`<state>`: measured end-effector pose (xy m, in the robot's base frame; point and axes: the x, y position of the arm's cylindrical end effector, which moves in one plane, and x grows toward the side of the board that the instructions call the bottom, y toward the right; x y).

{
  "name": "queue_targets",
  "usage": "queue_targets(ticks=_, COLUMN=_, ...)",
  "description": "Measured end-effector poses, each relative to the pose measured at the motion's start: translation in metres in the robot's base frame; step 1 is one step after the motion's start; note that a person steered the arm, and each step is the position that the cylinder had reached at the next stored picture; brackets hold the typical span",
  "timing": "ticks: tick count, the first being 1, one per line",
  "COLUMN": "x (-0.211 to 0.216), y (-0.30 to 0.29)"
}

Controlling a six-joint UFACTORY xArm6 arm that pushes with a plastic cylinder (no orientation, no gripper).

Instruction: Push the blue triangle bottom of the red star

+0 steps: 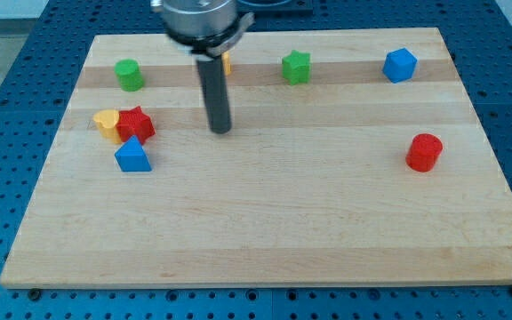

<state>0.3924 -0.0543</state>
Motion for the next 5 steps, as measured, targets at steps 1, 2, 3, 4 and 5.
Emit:
queue_targets(ticks=1, x=-0.047, y=0.023)
queue_targets(ticks=2, x=-0.089, y=0.047)
queue_targets(ticks=3, x=-0.136, y=0.053)
queue_targets(ticks=4, x=-0.165, y=0.046)
queue_targets(ticks=5, x=-0.176, y=0.012)
